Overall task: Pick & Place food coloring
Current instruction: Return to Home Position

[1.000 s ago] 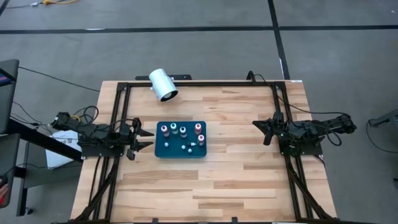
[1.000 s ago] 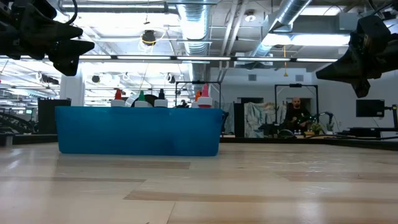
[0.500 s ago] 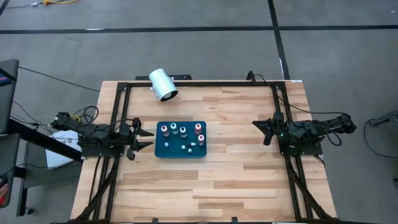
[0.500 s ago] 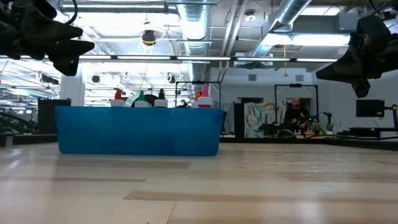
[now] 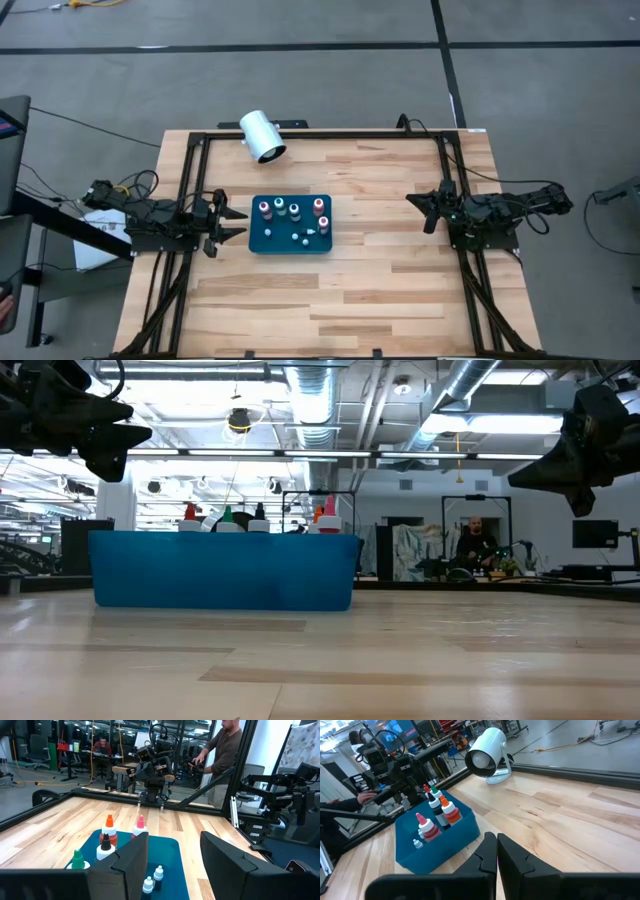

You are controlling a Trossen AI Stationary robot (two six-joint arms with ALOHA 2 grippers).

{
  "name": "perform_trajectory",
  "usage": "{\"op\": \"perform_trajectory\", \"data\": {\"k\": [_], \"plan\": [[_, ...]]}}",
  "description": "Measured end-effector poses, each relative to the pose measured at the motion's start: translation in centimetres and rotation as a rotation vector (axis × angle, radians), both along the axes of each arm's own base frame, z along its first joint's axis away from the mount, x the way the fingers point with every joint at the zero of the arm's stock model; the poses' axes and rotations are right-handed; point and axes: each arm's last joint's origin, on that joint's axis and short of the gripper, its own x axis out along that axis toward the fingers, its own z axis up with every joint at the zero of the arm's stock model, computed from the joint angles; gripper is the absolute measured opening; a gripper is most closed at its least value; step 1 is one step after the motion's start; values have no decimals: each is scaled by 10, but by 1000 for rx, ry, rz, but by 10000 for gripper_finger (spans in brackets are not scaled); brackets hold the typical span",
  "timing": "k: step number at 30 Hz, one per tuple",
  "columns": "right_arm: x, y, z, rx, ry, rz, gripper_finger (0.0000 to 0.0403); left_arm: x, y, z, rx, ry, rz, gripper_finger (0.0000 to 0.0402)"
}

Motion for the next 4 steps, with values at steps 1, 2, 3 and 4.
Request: {"op": "perform_trajectory", "data": {"k": [1,2,3,4], "plan": [[0,0,0,0,0,0,3,0,0,0,-1,0,0,171],[0,0,0,0,0,0,3,0,0,0,0,0,0,171],[0,0,0,0,0,0,3,0,0,0,0,0,0,171],[0,0,0,0,0,0,3,0,0,0,1,0,0,171]]}}
